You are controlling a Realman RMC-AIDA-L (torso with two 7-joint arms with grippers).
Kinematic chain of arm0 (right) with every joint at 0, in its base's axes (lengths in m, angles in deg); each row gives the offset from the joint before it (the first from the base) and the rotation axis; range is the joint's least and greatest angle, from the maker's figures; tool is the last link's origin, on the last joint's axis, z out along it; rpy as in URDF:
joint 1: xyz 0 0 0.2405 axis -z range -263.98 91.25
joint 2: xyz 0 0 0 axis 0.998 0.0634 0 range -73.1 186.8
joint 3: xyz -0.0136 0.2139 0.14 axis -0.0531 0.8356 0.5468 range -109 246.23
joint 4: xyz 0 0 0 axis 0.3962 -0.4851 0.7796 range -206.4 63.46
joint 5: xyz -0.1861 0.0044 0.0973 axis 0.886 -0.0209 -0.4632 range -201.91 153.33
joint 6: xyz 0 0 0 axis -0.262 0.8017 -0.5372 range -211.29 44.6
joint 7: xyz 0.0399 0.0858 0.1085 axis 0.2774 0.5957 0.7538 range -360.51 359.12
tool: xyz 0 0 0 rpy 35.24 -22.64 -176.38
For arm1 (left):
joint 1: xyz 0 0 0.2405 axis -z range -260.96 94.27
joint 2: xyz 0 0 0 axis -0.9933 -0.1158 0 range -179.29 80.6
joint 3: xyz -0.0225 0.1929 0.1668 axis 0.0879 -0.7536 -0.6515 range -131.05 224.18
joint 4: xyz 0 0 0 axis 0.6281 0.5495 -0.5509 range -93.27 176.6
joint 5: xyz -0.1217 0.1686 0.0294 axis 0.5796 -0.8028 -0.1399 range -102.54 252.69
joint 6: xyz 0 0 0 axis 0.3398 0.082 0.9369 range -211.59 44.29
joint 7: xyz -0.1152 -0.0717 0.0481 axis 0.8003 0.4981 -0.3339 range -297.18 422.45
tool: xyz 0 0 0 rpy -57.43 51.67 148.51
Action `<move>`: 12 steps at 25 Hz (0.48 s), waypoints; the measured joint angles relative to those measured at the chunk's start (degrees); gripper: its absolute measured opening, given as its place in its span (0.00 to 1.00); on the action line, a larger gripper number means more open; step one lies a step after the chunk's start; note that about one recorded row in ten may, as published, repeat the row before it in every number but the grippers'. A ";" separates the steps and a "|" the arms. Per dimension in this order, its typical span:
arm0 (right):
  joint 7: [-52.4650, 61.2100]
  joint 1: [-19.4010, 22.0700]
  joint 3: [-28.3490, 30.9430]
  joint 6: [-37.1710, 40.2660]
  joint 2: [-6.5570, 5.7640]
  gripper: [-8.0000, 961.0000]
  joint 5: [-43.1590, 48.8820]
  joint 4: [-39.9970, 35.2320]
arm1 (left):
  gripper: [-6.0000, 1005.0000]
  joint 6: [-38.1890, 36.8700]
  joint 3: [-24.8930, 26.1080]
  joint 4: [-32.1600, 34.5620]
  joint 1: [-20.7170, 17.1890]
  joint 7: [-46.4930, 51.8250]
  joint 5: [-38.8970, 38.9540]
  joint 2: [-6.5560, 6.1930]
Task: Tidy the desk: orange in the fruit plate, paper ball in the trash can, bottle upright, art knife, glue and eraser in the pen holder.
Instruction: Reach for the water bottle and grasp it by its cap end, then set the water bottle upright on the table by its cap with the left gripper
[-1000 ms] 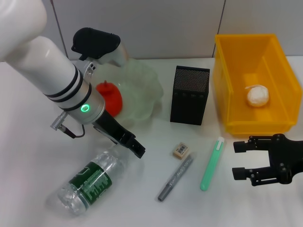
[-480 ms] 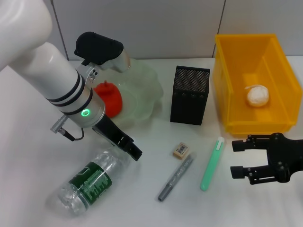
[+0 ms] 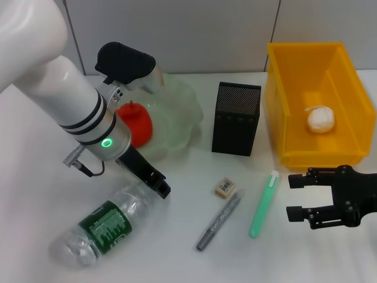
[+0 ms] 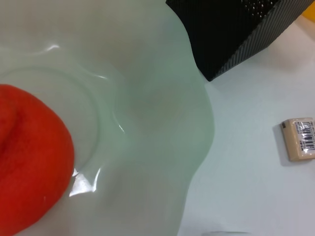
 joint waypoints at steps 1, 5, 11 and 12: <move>0.00 0.00 0.00 0.00 0.00 0.84 -0.07 0.01 | 0.56 0.01 -0.03 0.03 0.00 -0.02 0.10 0.00; 0.03 0.03 0.00 0.03 0.00 0.84 -0.40 0.01 | 0.48 0.00 0.07 0.30 0.02 -0.03 0.30 0.00; 0.05 0.04 0.00 0.03 0.00 0.84 -0.45 0.02 | 0.44 -2.05 0.84 2.48 -0.19 -0.10 0.46 0.00; 0.05 0.04 0.00 0.02 0.00 0.84 -0.46 0.02 | 0.44 -4.25 1.97 4.73 -0.81 -0.67 1.21 -0.14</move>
